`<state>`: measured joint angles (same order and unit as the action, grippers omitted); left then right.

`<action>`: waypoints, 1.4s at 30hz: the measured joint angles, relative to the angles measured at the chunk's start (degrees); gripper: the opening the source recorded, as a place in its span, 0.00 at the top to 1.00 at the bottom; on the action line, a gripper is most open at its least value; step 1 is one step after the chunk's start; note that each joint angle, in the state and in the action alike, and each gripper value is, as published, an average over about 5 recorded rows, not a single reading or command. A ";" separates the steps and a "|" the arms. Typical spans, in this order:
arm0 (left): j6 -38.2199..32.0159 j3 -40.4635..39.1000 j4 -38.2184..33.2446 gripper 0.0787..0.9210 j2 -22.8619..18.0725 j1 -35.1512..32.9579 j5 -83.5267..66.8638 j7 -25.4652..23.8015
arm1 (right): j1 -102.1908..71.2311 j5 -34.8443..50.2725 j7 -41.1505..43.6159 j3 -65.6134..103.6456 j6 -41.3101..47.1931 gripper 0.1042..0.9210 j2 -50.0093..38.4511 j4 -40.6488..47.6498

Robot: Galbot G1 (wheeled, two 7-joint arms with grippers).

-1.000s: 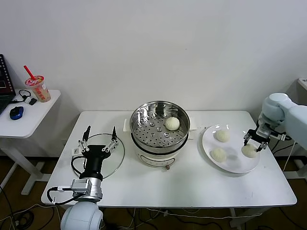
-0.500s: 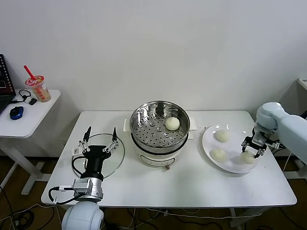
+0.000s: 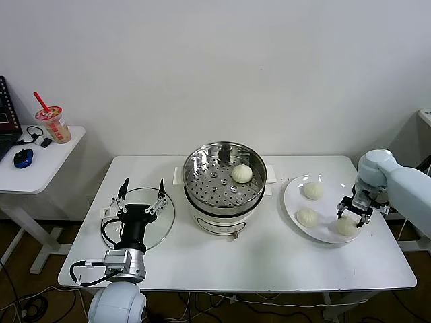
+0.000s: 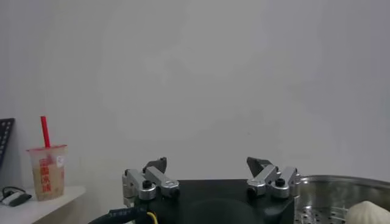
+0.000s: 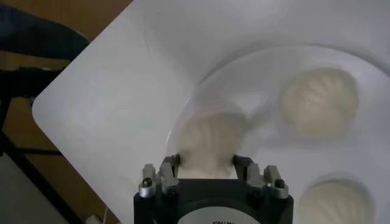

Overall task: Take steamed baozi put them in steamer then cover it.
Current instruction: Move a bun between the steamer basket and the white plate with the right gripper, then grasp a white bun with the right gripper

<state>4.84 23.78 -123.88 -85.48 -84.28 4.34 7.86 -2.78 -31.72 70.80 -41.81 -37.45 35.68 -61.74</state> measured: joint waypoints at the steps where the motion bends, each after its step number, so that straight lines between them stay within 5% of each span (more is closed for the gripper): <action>1: 0.00 -0.04 0.01 0.12 -0.03 0.01 0.03 0.00 | -0.06 -0.04 -0.05 0.07 0.01 0.34 -0.01 -0.01; 9: -0.02 -0.27 0.00 0.12 -0.28 -0.05 0.29 0.01 | 0.18 0.05 0.13 0.68 -0.39 0.13 -0.37 -0.22; 21: 0.03 -1.09 -0.55 0.12 -0.38 -0.12 0.76 0.09 | 8.06 7.24 2.38 -4.34 0.48 0.12 -2.20 -0.72; 42: 0.15 -1.34 -1.67 0.12 -1.50 0.43 0.67 0.52 | 44.90 51.10 -1.56 -34.73 28.53 0.12 11.88 -2.77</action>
<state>4.99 22.43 -125.56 -86.98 -83.85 5.01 8.38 42.12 19.37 69.24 -76.55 -8.92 47.55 -64.50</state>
